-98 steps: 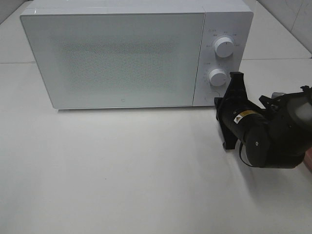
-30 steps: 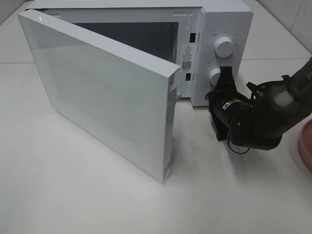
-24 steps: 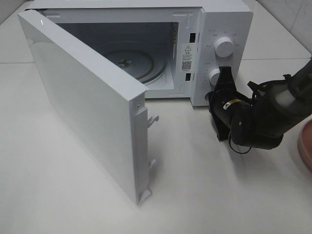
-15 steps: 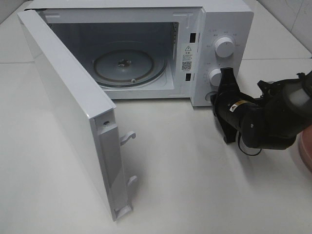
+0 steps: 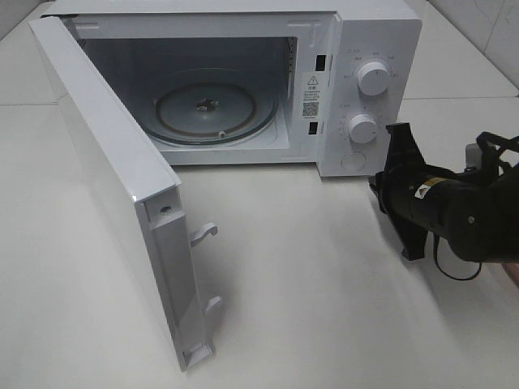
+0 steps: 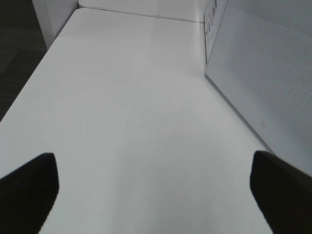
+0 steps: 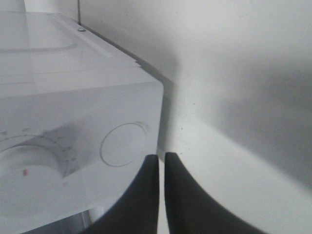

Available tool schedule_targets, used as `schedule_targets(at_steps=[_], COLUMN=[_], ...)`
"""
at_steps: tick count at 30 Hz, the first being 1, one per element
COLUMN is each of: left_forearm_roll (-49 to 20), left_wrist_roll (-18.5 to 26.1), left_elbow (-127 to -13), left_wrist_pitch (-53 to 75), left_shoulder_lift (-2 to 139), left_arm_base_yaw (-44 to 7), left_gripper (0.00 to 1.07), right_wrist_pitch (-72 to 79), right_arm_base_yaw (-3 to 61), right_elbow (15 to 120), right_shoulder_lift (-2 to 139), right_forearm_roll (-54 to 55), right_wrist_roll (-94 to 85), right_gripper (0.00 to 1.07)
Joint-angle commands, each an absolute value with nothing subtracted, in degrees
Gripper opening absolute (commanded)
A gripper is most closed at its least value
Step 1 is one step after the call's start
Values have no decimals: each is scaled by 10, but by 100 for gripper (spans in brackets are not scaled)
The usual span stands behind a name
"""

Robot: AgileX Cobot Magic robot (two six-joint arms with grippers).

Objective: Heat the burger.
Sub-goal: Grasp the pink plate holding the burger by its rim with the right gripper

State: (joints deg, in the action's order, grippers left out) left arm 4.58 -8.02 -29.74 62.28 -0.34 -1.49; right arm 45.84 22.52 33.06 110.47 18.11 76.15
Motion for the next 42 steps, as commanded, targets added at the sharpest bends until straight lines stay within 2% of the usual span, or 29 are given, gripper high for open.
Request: schedule_targets(at_steps=[1, 16, 31, 33, 36, 42], left_forearm_roll=[44, 44, 44, 44, 44, 44], left_wrist_roll=[-81, -81, -81, -81, -81, -81], left_elbow=[-296, -296, -296, -296, -296, -296], left_wrist_pitch=[615, 615, 615, 615, 615, 615], left_shoulder_lift=[-10, -10, -10, -10, -10, -10], left_arm_base_yaw=[-13, -13, -13, -13, -13, -13], left_gripper=[100, 100, 100, 100, 100, 100], right_wrist_pitch=[429, 219, 0, -91, -178, -271], right_arm_base_yaw=[223, 223, 223, 223, 223, 223], right_elbow=[300, 274, 277, 301, 331, 368], right_shoulder_lift=[1044, 869, 728, 709, 702, 700], right_forearm_roll=[176, 178, 177, 176, 175, 173], right_wrist_roll=[737, 615, 312, 194, 120, 44], right_gripper=[7, 9, 11, 12, 12, 13])
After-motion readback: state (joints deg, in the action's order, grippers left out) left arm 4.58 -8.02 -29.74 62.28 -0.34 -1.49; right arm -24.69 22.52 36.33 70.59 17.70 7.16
